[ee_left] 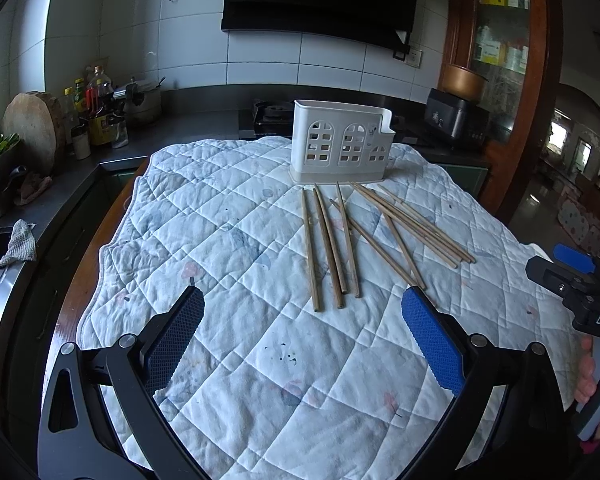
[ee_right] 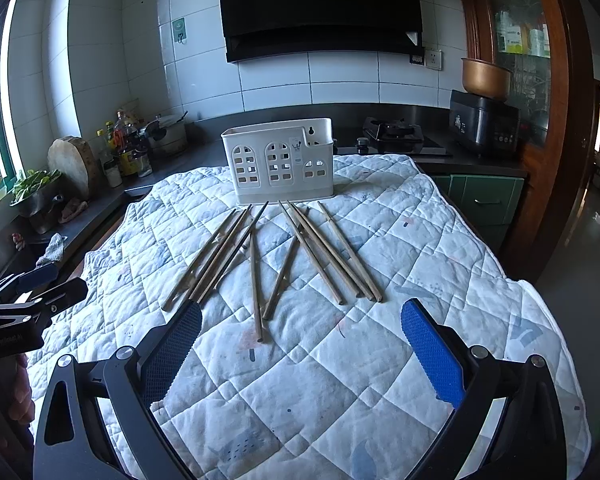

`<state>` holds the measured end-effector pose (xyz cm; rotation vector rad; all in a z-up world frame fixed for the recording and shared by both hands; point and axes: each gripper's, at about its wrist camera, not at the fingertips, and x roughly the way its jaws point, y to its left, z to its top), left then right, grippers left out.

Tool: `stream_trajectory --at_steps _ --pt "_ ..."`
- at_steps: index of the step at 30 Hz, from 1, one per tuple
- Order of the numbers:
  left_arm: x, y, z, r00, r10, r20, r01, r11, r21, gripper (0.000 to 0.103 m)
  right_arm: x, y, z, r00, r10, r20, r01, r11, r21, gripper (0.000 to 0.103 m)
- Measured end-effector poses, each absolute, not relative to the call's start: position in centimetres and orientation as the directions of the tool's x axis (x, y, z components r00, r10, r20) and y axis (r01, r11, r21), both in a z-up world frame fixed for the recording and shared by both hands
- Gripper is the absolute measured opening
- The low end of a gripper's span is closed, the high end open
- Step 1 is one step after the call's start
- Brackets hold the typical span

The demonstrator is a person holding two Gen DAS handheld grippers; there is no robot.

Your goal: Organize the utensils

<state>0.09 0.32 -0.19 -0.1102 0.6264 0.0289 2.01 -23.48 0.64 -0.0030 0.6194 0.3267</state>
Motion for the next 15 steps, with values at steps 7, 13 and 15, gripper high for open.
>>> stream_trajectory --at_steps 7,13,15 --pt "0.23 0.36 -0.31 0.810 -0.001 -0.586 -0.061 0.994 -0.086 0.098 2.22 -23.56 0.50 0.764 0.298 -0.573 -0.299 0.950 0.096 0.097" --pt "0.55 0.25 -0.36 0.808 -0.002 -0.589 -0.058 0.995 -0.084 0.098 2.34 -23.68 0.47 0.766 0.293 -0.572 -0.297 0.951 0.090 0.097" --pt "0.64 0.18 -0.39 0.809 0.000 -0.588 -0.057 0.995 -0.080 0.098 2.34 -23.64 0.50 0.767 0.289 -0.572 -0.295 0.952 0.085 0.097"
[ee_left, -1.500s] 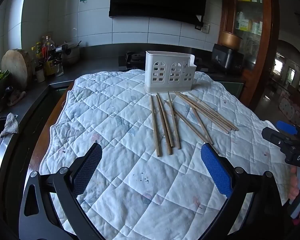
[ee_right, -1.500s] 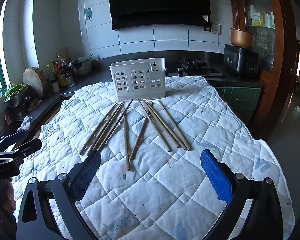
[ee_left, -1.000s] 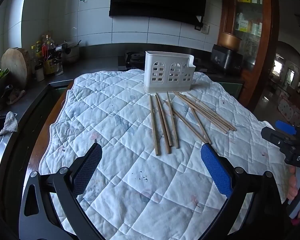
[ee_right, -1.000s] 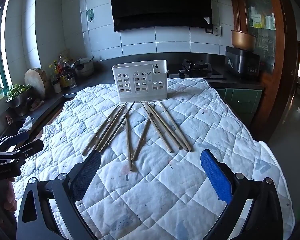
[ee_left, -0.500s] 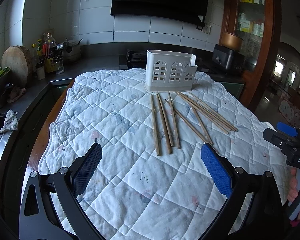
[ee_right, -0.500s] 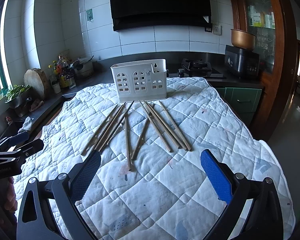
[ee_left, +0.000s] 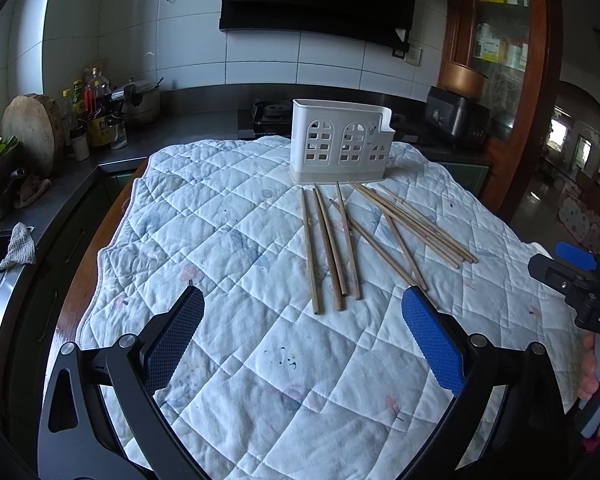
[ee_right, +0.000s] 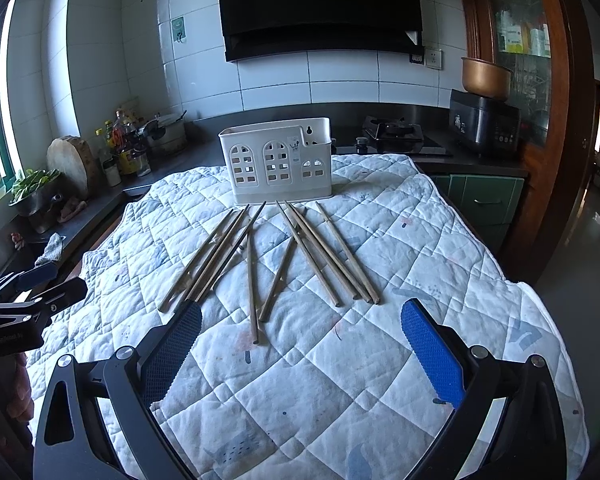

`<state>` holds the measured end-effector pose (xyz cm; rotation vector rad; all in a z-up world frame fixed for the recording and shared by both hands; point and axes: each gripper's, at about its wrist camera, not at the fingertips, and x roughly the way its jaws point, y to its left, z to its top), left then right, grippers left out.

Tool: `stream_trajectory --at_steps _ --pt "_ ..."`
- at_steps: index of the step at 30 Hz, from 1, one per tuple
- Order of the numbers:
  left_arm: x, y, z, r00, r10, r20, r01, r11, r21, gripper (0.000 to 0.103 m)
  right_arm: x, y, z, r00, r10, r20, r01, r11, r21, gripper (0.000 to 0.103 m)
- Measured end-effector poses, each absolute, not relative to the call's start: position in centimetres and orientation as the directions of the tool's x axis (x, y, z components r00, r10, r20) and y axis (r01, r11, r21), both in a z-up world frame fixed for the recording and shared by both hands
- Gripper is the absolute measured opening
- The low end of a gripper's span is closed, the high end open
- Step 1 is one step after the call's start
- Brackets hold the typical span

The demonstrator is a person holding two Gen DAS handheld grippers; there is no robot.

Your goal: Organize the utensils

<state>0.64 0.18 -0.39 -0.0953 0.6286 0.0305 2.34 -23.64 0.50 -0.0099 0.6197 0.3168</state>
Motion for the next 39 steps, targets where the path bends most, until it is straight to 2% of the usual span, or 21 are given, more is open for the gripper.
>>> stream_trajectory --at_steps 31,39 --pt "2.0 -0.7 0.3 0.819 0.030 -0.573 -0.075 0.996 -0.054 0.098 3.9 -24.2 0.6 0.767 0.296 -0.569 -0.317 0.946 0.064 0.097" --pt "3.0 0.1 0.3 0.813 0.045 -0.581 -0.101 0.993 -0.065 0.098 5.6 -24.6 0.4 0.753 0.327 -0.571 -0.378 0.925 0.031 0.097"
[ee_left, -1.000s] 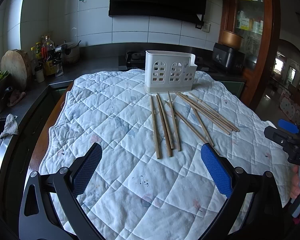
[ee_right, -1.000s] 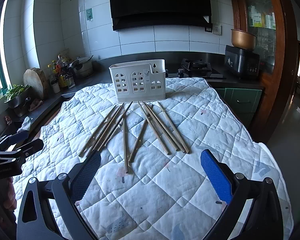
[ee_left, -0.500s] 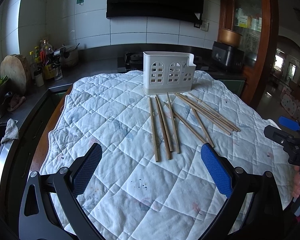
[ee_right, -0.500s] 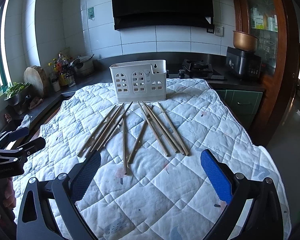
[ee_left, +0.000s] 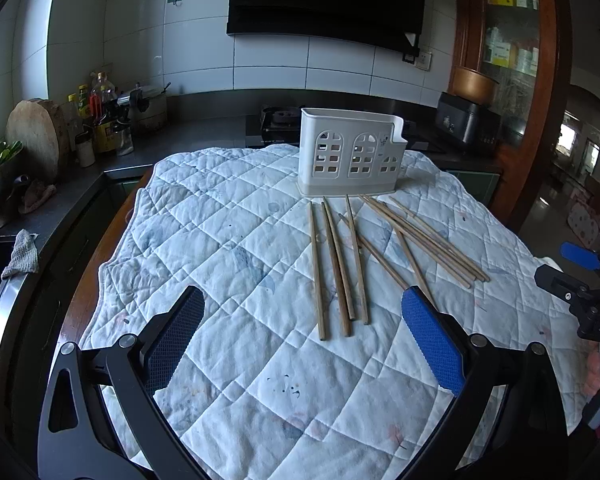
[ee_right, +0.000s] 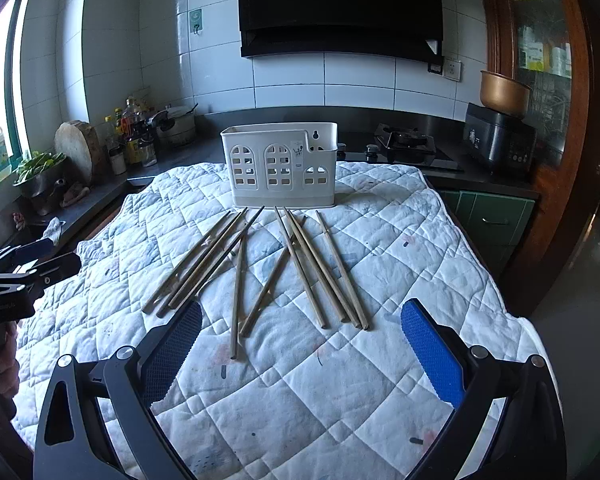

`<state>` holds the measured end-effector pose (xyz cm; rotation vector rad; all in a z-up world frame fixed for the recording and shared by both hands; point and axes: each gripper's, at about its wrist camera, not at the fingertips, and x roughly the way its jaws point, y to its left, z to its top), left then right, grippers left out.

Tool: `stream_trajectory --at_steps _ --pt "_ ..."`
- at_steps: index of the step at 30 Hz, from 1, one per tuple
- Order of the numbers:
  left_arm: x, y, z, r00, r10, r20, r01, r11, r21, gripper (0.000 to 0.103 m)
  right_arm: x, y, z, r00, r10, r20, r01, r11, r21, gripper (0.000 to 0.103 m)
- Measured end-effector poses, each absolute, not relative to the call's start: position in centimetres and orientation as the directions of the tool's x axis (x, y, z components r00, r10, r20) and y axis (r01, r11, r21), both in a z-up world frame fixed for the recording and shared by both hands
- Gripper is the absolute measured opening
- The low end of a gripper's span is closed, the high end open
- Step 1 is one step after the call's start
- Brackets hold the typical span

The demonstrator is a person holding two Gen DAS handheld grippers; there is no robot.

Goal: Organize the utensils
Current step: 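Lower the right gripper onto a wooden chopstick and close on it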

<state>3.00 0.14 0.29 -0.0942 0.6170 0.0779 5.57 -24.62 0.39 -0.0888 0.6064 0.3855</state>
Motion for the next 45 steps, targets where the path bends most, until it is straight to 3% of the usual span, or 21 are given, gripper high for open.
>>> stream_trajectory --at_steps 6,8,17,19,23,26,35,45 --pt "3.6 0.2 -0.1 0.809 0.062 -0.584 -0.104 0.994 -0.038 0.097 7.9 -25.4 -0.6 0.725 0.340 -0.600 -0.409 0.912 0.023 0.094" --pt "3.9 0.5 -0.3 0.805 0.052 -0.591 -0.100 0.994 -0.049 0.097 8.8 -25.6 -1.1 0.713 0.331 -0.618 -0.416 0.909 0.008 0.082" --pt "5.3 1.6 -1.2 0.794 0.048 -0.606 -0.115 0.991 -0.073 0.095 13.8 -26.2 -3.6 0.626 0.338 -0.703 -0.449 0.893 0.030 0.054" --pt "5.7 1.8 -1.6 0.787 0.036 -0.616 -0.110 0.991 -0.082 0.081 14.5 -25.9 -4.2 0.611 0.337 -0.717 -0.464 0.886 0.021 0.049" --pt "6.5 2.1 -2.3 0.770 0.020 -0.638 -0.111 0.988 -0.104 0.079 16.0 -25.7 -5.3 0.575 0.339 -0.744 -0.477 0.878 0.032 0.030" --pt "6.9 2.1 -2.7 0.765 0.021 -0.643 -0.110 0.989 -0.099 0.078 16.9 -25.6 -5.9 0.558 0.338 -0.758 -0.481 0.876 0.036 0.023" --pt "8.2 2.3 -3.9 0.740 -0.022 -0.672 -0.087 0.988 -0.128 0.062 18.9 -25.2 -7.4 0.536 0.312 -0.785 -0.485 0.874 0.017 0.011" --pt "10.7 1.3 -5.3 0.709 -0.092 -0.699 -0.015 0.989 -0.145 0.041 20.0 -24.9 -8.9 0.511 0.289 -0.810 -0.489 0.872 0.002 0.011"
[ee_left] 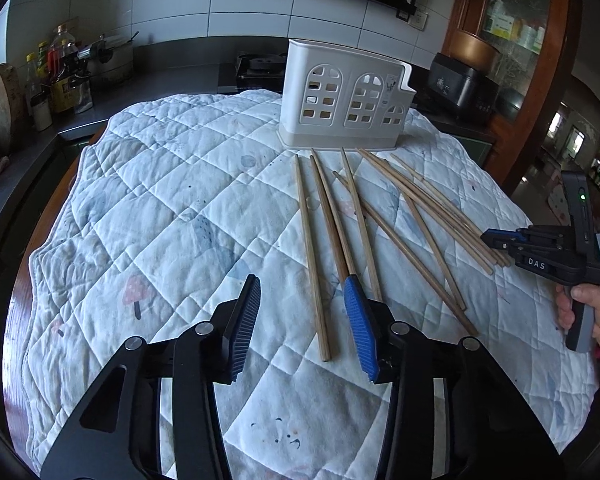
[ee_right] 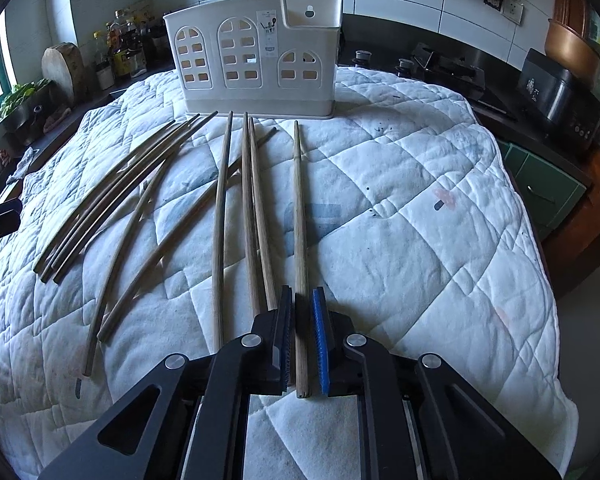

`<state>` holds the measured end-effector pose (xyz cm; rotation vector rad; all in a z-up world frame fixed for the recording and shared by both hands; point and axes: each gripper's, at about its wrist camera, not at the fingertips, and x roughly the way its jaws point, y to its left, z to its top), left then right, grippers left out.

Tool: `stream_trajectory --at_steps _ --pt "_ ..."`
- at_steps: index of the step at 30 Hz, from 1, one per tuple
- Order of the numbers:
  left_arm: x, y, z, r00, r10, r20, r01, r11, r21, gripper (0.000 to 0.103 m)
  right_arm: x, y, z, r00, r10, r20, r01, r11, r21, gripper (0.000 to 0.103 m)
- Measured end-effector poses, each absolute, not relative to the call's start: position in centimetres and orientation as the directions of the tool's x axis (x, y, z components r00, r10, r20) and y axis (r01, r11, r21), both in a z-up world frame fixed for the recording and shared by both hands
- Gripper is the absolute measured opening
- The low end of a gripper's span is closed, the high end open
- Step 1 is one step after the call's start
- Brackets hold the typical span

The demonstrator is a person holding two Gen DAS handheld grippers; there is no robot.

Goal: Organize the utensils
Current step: 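Lower the right gripper onto a wooden chopstick and close on it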

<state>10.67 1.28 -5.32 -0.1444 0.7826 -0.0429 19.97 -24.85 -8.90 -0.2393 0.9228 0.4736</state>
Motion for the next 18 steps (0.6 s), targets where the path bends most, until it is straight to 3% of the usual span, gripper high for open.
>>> stream_trajectory --at_steps 6,18 --pt "12.9 0.8 -6.8 0.671 -0.116 -0.732 -0.009 0.986 -0.164 0.029 20.1 -24.9 -9.1 0.509 0.291 -0.810 -0.486 0.874 0.008 0.010" --pt "15.4 0.5 -9.3 0.627 -0.100 -0.773 -0.039 0.986 -0.160 0.026 19.9 -24.9 -9.2 0.518 0.288 -0.805 -0.483 0.876 0.003 0.010"
